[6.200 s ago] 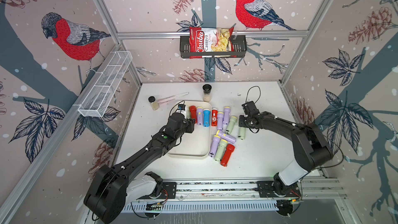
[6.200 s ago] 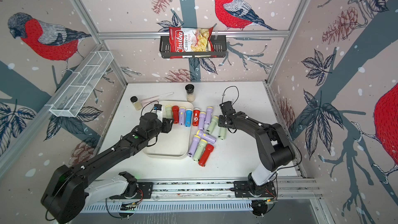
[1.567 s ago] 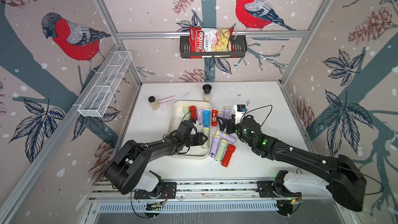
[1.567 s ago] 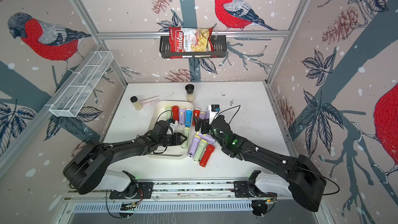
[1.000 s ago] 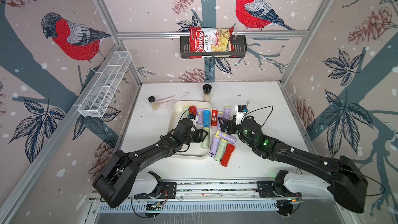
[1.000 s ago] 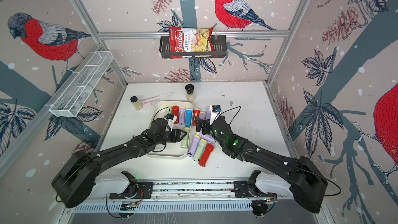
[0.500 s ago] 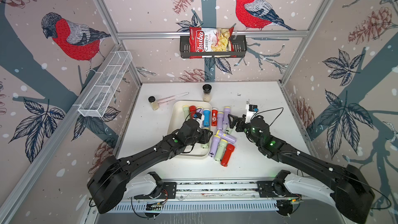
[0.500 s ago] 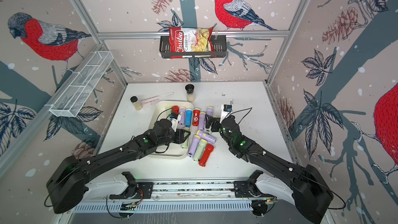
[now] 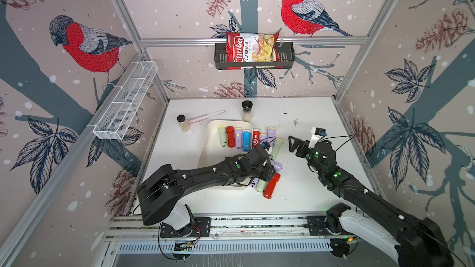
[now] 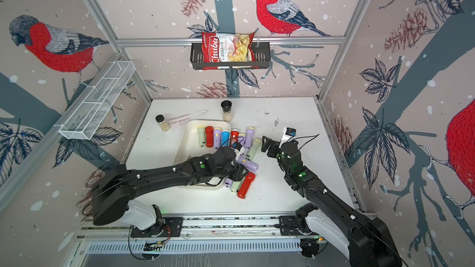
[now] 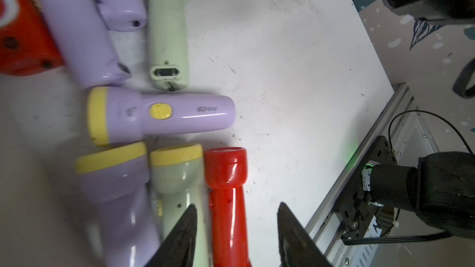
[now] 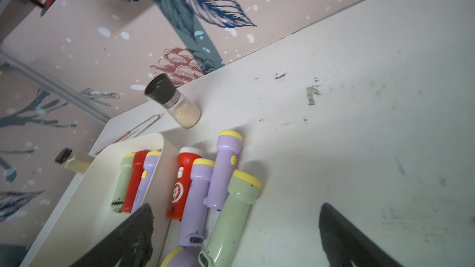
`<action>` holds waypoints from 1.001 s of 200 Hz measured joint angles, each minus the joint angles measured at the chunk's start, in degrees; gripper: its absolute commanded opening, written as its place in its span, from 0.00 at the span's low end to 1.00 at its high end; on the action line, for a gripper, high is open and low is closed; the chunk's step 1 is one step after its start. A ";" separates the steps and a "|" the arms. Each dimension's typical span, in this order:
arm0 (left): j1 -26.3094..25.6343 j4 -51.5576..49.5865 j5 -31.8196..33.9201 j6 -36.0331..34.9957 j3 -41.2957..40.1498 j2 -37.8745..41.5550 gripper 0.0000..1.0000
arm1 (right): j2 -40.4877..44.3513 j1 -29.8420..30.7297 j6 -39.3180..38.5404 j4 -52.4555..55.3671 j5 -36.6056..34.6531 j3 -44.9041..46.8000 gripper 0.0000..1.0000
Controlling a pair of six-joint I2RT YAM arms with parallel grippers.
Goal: Put the flashlights into the storage boxes
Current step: Pick up the flashlight from the center of the board.
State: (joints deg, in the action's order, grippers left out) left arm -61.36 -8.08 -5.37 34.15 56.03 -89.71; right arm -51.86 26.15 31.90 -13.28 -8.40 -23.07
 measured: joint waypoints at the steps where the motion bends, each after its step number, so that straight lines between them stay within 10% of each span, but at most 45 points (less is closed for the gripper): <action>1: -0.07 -0.07 0.00 0.00 0.20 -0.17 0.51 | 0.15 -0.35 0.02 0.13 0.17 0.15 0.99; 59: -3.91 -7.82 0.96 0.59 9.99 -11.39 0.54 | 5.18 -10.16 2.91 1.64 8.96 4.81 0.99; 200: -6.84 -15.50 2.10 2.93 11.50 -14.91 0.50 | 10.21 -11.65 2.73 2.86 13.31 7.19 0.99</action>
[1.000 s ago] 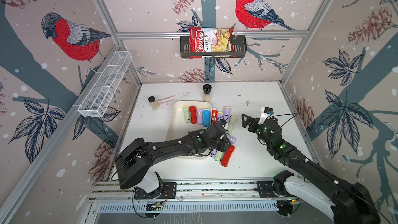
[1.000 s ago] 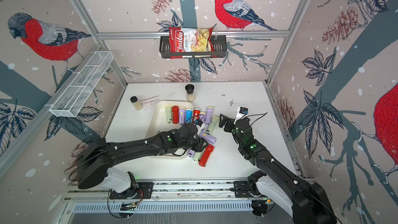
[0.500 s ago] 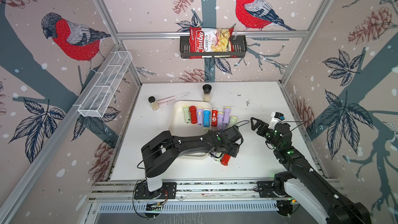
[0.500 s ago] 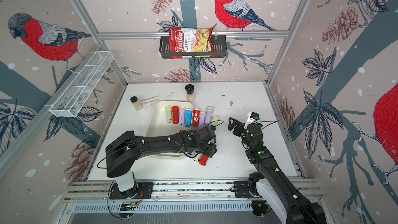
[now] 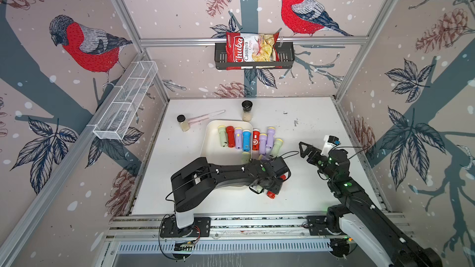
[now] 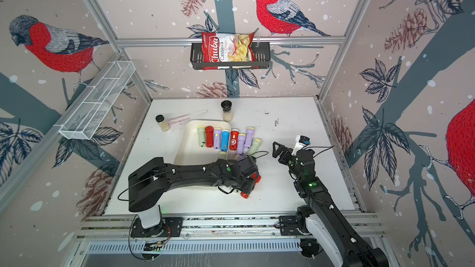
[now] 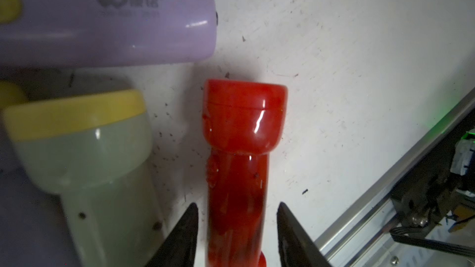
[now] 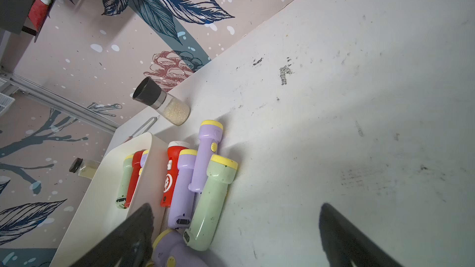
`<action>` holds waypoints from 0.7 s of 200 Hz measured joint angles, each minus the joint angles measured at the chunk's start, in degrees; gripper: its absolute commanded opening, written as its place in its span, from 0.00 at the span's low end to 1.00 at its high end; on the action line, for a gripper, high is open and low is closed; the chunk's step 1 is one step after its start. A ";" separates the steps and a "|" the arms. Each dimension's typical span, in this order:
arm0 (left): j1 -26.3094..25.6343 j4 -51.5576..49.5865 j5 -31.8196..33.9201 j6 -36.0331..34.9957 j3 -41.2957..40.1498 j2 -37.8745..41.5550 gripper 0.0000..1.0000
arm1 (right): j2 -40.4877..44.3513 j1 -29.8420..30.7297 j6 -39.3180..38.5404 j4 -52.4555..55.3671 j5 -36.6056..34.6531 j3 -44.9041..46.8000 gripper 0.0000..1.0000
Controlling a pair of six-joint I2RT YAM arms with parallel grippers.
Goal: Put the flashlights into the storage boxes
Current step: Pick up the flashlight from the center of the board.
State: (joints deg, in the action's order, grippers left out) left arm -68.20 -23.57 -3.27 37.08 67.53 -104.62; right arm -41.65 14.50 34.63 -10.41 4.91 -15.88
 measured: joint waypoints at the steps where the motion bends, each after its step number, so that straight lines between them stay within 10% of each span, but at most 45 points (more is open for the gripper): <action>1: -0.07 0.02 -0.02 0.00 0.00 -0.04 0.50 | 0.02 0.00 0.00 0.00 0.00 0.00 0.99; 140: -1.25 0.44 0.00 0.24 -2.64 -0.94 0.30 | 1.60 -0.02 -0.04 1.05 0.26 0.00 0.99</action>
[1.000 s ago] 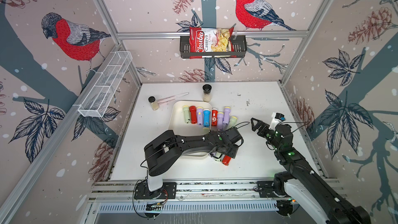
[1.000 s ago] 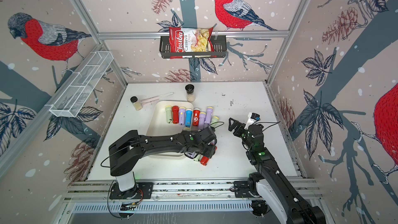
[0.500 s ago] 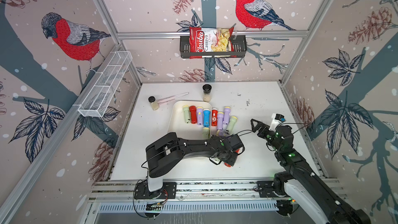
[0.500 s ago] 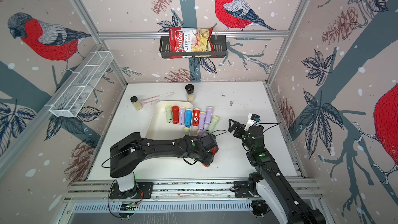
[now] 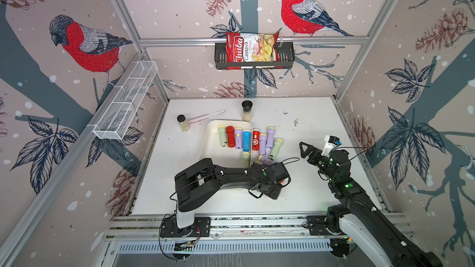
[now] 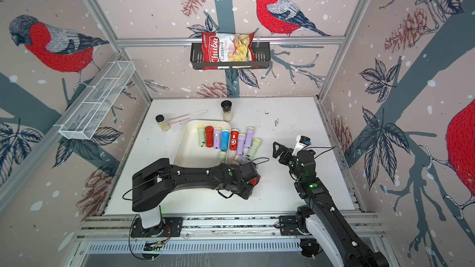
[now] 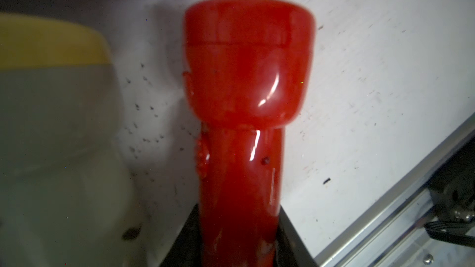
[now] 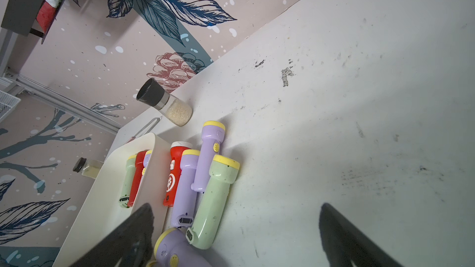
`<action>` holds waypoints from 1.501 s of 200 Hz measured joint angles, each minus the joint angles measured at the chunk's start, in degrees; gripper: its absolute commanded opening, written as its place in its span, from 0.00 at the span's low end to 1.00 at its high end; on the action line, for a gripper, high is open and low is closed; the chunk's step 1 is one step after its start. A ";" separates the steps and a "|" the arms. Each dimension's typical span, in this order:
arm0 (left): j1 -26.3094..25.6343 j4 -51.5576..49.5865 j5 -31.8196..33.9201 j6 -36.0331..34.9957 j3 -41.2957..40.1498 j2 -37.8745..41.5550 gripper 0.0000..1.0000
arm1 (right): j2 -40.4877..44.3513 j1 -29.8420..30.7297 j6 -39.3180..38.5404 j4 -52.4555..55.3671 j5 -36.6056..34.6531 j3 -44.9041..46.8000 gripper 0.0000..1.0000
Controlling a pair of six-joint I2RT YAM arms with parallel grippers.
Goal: Put the flashlights into the storage boxes
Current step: Pick up the flashlight from the center of the board, then place the flashlight at the storage box.
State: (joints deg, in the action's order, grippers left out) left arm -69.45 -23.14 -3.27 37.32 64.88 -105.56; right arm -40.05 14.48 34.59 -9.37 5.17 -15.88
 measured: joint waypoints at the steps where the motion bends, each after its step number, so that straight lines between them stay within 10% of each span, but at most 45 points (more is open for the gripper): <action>1: 0.00 0.00 0.07 0.04 -0.07 0.09 0.29 | 0.00 0.00 0.00 0.00 0.02 0.00 0.99; 97: 1.25 3.34 0.37 0.37 -4.17 12.37 0.23 | 0.31 5.14 0.00 -0.74 1.79 -0.39 1.00; 300: 30.60 -1.97 5.77 1.20 -30.86 47.25 0.24 | -19.65 26.43 -7.17 -14.45 -1.73 -9.44 0.99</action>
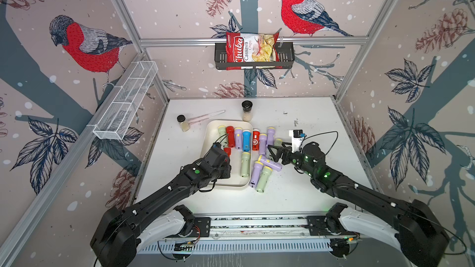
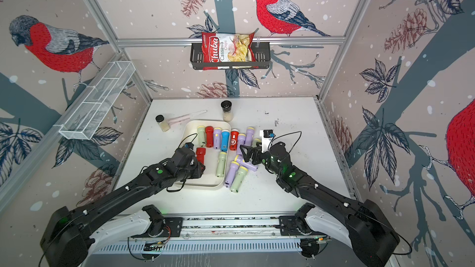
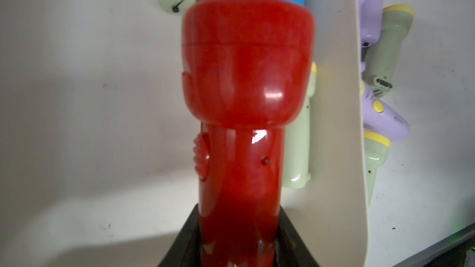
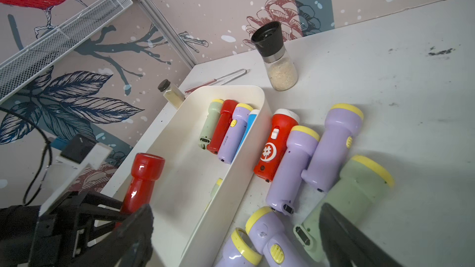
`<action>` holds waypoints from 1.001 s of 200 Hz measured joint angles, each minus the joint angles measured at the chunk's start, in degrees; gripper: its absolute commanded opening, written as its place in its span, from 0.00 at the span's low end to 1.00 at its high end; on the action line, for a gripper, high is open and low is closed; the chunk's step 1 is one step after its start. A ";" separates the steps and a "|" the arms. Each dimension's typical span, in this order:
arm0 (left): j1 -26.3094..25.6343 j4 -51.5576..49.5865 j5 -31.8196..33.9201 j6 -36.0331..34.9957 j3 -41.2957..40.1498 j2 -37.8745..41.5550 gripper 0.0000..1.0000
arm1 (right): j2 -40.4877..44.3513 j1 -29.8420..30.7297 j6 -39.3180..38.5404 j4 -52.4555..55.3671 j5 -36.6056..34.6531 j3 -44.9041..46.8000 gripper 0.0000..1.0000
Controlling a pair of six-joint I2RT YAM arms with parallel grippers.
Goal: Put the flashlights into the storage boxes
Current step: Place the flashlight at the storage box.
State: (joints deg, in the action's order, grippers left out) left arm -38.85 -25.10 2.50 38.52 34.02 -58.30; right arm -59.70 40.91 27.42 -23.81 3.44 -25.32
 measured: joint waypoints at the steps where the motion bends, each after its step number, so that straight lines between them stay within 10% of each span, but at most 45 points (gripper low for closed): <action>1: 0.07 0.07 -0.11 -0.02 -0.13 -0.02 0.24 | -0.02 0.00 -0.09 0.00 0.00 -0.02 0.99; 200: 4.42 9.75 -9.18 -5.53 1.33 -14.93 0.25 | -0.17 0.20 -1.77 1.97 -1.92 -1.55 1.00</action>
State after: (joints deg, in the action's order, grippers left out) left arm -34.44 -15.35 -6.68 32.99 35.35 -73.23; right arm -59.88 41.10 25.65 -21.85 1.52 -26.87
